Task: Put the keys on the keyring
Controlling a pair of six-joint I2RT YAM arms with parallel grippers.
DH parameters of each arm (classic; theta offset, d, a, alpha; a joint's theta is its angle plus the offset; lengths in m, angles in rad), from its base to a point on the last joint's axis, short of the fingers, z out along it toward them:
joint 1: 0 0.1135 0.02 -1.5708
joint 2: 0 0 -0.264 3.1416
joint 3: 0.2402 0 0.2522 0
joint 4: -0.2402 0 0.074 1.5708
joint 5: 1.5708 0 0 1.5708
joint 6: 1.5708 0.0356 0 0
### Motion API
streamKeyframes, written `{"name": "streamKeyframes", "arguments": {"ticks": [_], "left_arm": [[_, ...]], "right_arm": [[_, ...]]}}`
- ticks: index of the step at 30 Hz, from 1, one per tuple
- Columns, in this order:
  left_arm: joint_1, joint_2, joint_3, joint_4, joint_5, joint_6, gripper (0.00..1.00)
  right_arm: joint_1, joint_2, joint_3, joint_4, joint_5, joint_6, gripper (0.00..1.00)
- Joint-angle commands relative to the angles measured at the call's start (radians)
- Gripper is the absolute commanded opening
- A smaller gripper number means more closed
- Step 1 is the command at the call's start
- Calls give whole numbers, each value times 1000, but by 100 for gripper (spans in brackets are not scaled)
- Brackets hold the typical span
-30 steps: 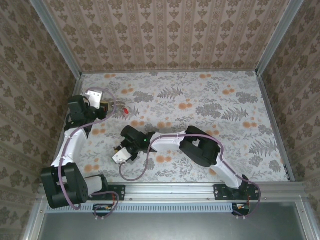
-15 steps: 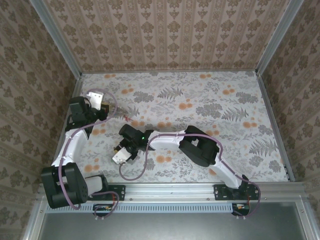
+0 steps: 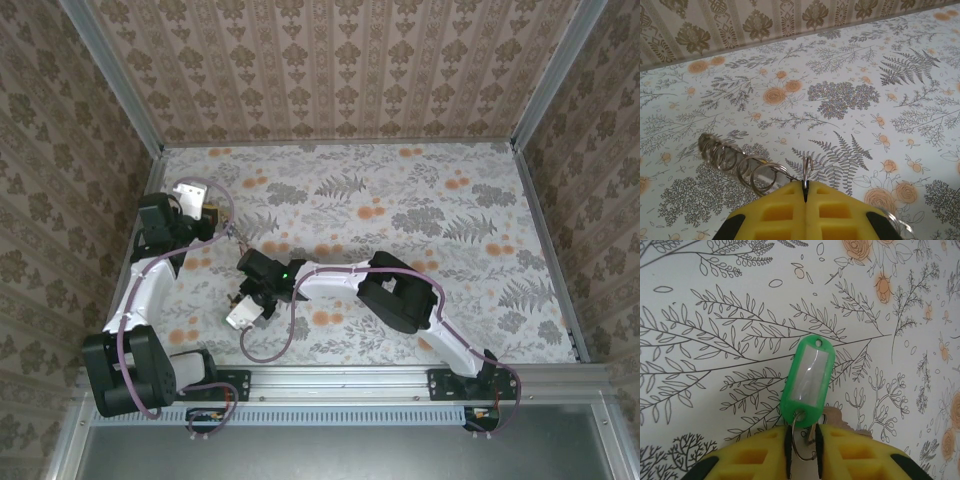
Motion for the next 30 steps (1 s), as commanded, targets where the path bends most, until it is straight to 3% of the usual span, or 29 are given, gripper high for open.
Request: {"name": "streamKeyframes", "arguments": {"ticks": [1,8,13,19,24,30], "left_arm": [[-7,0,-1,52,17,19,0],[-8,3,0,45,24,34,0],[-13,-4,0,36,23,43,0],[-19,-7,0,28,17,53,0],[-21,-8,1,24,13,59,0],[-22,-9,4,13,19,76,0]], "right_arm": [[-4,32,14,5,44,-14,20],[-3,26,-21,91,58,-10,14],[1,27,-57,192,85,-6,22],[2,32,-62,219,108,-8,21],[1,25,-82,276,113,18,11],[-3,0,-94,224,59,31,0]]}}
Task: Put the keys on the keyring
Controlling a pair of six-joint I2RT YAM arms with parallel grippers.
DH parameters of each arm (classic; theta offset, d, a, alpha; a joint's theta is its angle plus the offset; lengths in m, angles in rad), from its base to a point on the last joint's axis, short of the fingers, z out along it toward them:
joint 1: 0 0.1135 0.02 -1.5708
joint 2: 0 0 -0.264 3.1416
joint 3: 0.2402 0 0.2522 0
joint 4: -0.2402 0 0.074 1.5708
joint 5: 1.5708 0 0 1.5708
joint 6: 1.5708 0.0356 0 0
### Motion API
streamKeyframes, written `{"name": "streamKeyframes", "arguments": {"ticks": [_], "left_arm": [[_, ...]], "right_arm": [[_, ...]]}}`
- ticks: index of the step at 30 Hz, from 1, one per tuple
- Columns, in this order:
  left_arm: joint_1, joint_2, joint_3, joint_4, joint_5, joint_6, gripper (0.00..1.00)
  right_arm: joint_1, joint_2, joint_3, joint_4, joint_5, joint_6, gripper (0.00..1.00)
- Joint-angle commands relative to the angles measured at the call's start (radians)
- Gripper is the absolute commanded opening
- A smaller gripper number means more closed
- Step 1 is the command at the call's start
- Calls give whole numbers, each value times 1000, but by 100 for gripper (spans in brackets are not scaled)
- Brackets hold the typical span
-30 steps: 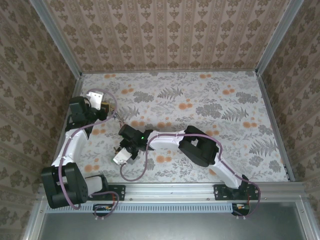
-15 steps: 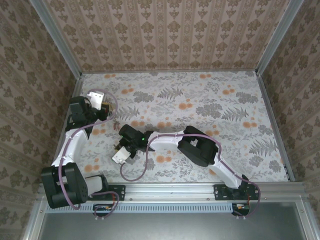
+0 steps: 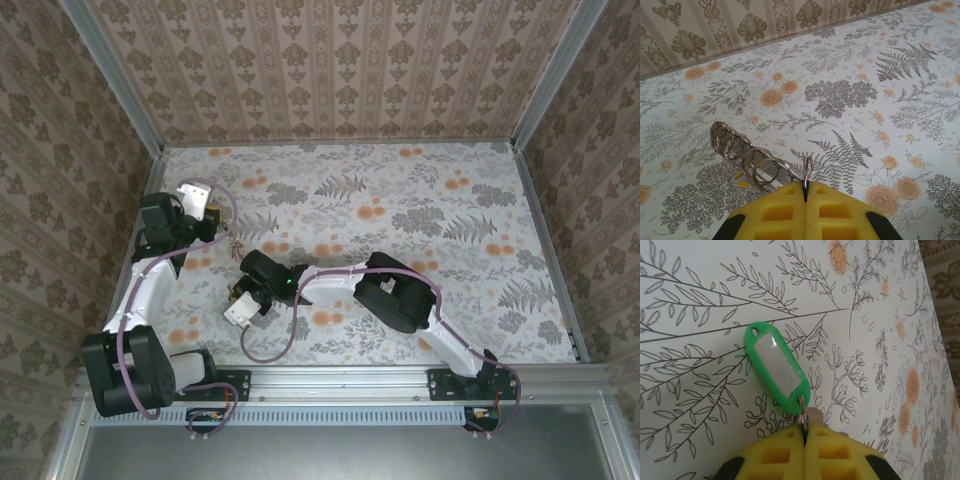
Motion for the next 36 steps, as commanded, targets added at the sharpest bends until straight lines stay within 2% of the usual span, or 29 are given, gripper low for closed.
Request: {"name": "streamKeyframes", "arguments": {"ticks": [1,5,8,13,14,17,20,24,27,36], "left_arm": [[-8,-10,6,12,22,33,0],[-14,-9,9,0,46,59,0],[-18,-8,8,9,78,71,0],[-17,10,13,29,159,89,0],[-20,14,20,22,204,103,0],[-47,32,61,-41,296,184,0],[-98,63,125,-175,426,328,0],[-193,106,182,-275,486,420,0],[-273,126,190,-288,488,446,0],[-464,168,219,-254,469,463,0]], "right_arm": [[-3,-11,-28,-14,-31,17,0],[-5,-47,-77,36,-32,85,0],[-26,-129,-135,72,-49,232,0],[-80,-337,-399,326,-67,542,0],[-90,-372,-444,359,-72,580,0],[-119,-485,-593,463,-72,709,0],[-149,-592,-725,542,-45,830,0],[-197,-727,-870,623,-9,972,0],[-244,-834,-927,585,-14,1051,0],[-410,-1224,-948,107,-95,1064,0]]}}
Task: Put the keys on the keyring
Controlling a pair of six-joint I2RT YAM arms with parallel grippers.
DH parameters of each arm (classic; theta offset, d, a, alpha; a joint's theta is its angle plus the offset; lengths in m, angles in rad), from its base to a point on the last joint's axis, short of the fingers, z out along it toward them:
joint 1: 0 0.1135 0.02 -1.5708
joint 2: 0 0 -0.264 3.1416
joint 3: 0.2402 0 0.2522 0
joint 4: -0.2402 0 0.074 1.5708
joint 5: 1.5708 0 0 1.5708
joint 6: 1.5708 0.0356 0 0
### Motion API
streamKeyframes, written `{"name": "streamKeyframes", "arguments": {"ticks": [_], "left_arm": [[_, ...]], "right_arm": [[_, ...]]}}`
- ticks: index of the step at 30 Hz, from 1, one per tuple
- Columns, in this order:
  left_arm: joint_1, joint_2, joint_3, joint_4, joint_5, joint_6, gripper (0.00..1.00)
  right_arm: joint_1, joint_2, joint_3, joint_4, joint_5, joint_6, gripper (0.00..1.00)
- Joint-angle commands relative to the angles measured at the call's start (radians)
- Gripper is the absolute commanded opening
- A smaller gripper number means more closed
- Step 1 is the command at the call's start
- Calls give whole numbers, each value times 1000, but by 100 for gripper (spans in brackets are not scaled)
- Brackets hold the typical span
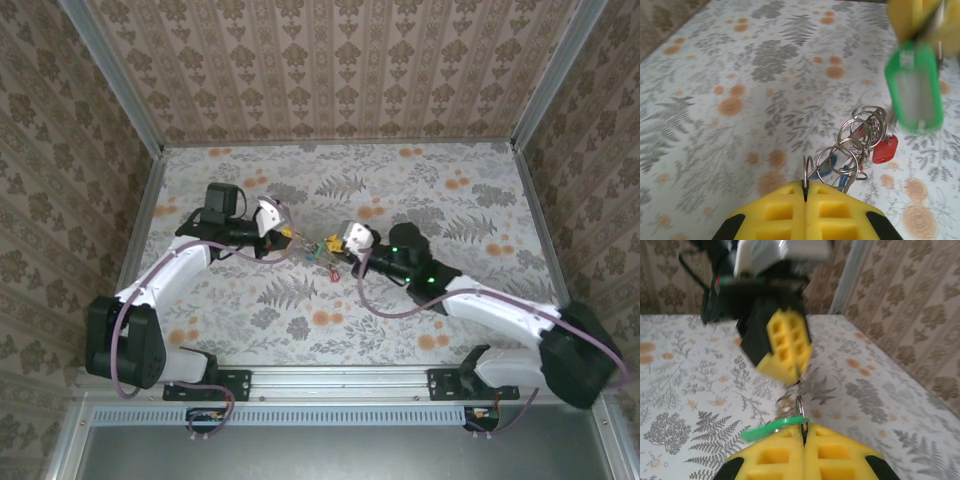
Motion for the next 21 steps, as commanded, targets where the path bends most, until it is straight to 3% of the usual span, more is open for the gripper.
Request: {"name": "streamKeyframes", "arguments": {"ticks": [1,4,8,13,21], "left_arm": [[-52,15,62,13,18,41,0],[-92,35,87,44,-13,33,0],[-112,60,125,38,37,55,0],[-194,90,167,-4,43,98,0],[-273,134,163,70,-2,27,0]], "right_arm": [[-47,-109,-15,-237,-61,35,0],[-86,-204,-17,-335,-45,31,0],[-141,-256,-19,-420,-21,4,0],[-161,-208,-8,-492,18,-65,0],[-158,-116,-1,-497,24,-108,0]]}}
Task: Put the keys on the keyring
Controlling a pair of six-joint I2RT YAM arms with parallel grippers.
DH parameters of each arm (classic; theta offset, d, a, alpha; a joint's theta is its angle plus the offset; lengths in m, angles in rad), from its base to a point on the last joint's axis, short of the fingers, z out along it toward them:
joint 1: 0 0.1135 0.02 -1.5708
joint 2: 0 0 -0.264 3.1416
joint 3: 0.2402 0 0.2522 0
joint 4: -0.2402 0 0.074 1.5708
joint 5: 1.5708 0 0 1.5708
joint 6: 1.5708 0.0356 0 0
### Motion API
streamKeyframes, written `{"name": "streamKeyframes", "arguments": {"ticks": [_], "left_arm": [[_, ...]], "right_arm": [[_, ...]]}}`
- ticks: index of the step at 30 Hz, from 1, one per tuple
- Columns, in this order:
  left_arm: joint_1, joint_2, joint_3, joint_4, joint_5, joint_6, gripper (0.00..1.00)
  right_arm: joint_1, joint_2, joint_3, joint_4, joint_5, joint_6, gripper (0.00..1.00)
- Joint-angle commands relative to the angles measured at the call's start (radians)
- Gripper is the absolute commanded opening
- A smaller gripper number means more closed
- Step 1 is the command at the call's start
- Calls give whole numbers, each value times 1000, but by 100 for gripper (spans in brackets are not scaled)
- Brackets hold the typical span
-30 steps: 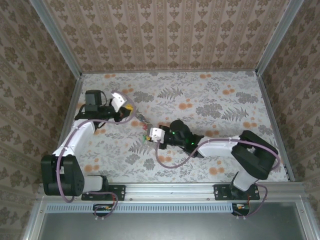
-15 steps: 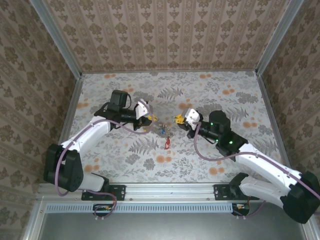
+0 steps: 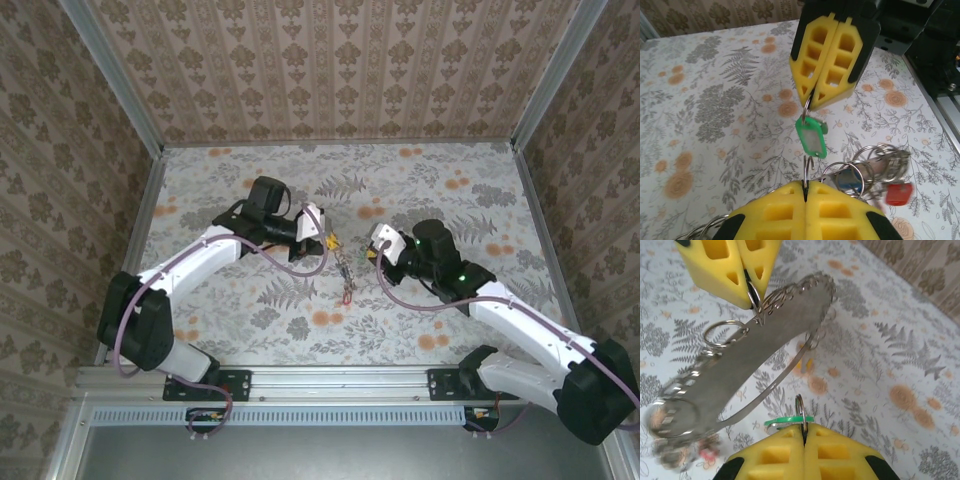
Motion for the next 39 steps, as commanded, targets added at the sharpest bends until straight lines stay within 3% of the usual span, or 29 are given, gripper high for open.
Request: {"name": "streamKeyframes", "arguments": {"ticks": [1,10,28,39], "left_arm": [[-27,9,19,66,-2,-31,0],[-73,45,9,135,-57,-100,0],[-108,45,13,158,-139,-160,0],[-107,21,-14,199,-120,-143,0]], "right_arm": [[4,9,-2,-15,-7,-34,0],[21,25,-5,44,-113,7,0],[20,64,-15,158,-89,165,0],[-34,62,-38,178,-101,259,0]]}}
